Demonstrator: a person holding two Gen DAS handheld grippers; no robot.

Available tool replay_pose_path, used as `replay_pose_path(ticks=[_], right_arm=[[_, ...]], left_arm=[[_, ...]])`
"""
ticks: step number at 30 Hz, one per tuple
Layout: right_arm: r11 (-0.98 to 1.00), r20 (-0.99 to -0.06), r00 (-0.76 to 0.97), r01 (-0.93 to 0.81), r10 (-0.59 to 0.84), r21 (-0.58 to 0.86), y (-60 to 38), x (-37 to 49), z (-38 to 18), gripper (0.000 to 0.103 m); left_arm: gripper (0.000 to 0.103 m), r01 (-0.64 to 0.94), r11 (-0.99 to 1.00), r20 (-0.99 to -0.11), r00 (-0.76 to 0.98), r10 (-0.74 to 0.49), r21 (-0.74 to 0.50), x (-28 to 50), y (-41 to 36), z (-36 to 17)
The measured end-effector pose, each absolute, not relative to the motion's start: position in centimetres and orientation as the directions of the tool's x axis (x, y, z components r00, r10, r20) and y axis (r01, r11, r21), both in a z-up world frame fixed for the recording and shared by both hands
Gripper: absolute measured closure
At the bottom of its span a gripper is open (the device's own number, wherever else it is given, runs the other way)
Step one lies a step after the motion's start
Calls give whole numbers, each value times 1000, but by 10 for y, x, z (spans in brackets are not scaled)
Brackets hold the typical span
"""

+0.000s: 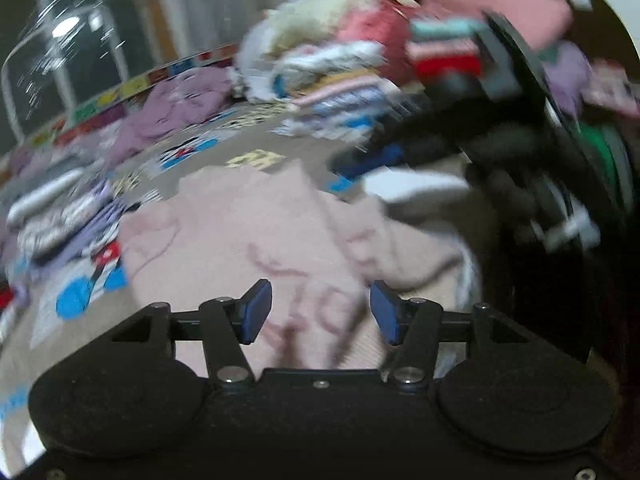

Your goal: Fold clothes

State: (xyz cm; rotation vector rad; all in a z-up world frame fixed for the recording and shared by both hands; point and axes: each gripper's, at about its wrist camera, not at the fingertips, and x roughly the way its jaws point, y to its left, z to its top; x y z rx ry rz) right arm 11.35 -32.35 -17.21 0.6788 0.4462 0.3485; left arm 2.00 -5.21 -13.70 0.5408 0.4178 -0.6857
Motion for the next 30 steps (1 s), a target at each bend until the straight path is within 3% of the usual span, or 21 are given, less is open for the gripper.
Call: replay_pose_path(ticks=[4, 11, 18, 20, 22, 25, 26, 30], right_arm=[[716, -265, 847, -179, 461, 675, -324, 107, -171, 68], [672, -249, 852, -151, 461, 725, -335, 102, -176, 67], [654, -250, 848, -142, 468, 743, -335, 104, -182, 67], [655, -246, 841, -160, 482, 738, -332, 105, -182, 67], [662, -244, 835, -179, 494, 728, -328, 106, -181, 67], [656, -234, 828, -198, 510, 729, -326, 107, -181, 67], [650, -229, 826, -202, 515, 733, -326, 107, -181, 67], [629, -213, 816, -220, 538, 746, -321, 110, -180, 67]], left_arm=[[49, 640, 611, -529, 755, -387, 467, 17, -74, -159], [54, 508, 602, -456, 853, -253, 616, 26, -95, -173], [72, 420, 592, -414, 897, -154, 688, 45, -108, -184], [85, 414, 598, -412, 899, -151, 686, 53, -108, -184], [85, 417, 613, -417, 896, -153, 671, 61, -108, -182], [89, 443, 705, -456, 870, -189, 553, 69, -95, -172], [90, 454, 767, -481, 849, -218, 454, 74, -85, -164], [91, 381, 916, -511, 766, -390, -129, 102, -12, -140]])
